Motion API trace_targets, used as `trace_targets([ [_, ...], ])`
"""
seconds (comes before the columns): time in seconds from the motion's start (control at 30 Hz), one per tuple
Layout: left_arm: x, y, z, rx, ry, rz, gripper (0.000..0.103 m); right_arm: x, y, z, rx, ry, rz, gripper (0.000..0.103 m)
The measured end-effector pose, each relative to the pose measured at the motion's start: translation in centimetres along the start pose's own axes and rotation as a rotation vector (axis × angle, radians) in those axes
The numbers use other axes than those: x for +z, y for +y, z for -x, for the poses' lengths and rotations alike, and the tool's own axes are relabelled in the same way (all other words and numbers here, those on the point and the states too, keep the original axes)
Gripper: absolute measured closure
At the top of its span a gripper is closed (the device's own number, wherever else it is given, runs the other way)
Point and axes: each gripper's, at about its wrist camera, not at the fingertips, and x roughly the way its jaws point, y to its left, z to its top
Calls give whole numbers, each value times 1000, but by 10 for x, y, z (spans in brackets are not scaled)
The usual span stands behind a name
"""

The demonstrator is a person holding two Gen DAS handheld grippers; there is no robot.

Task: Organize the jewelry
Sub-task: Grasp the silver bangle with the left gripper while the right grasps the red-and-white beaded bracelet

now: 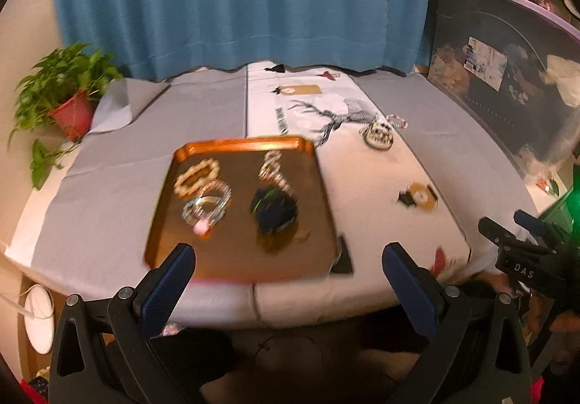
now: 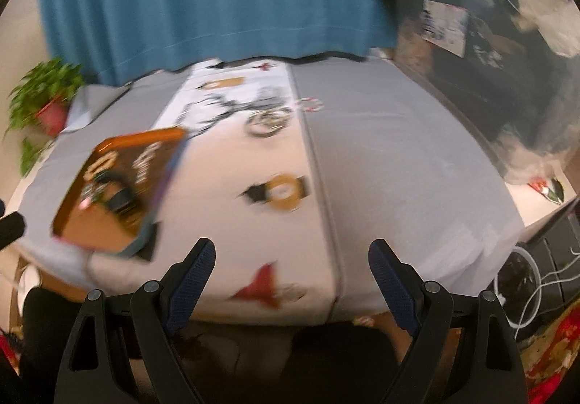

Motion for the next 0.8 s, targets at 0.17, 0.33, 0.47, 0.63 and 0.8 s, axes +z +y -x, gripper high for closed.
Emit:
trace_targets([
  [0.17,50,-31,-43,-48,8,-5,1,32,-37,-40,-26,3,-26,16],
  [0.33,95,-79,-112,-105,76,-75,1,72,-62,-96,0,4,-5,16],
  [0.47,115,-103,-169,-141,157,-86,1,99,-74,-145,44,21,12,16],
  [0.63,123,-124,-232,-164,258,-72,1,126,-73,-208,90,63,74,16],
  [0.8,125,-141,-275,-157,335,-123,1,140,-58,-250,130,86,187,16],
])
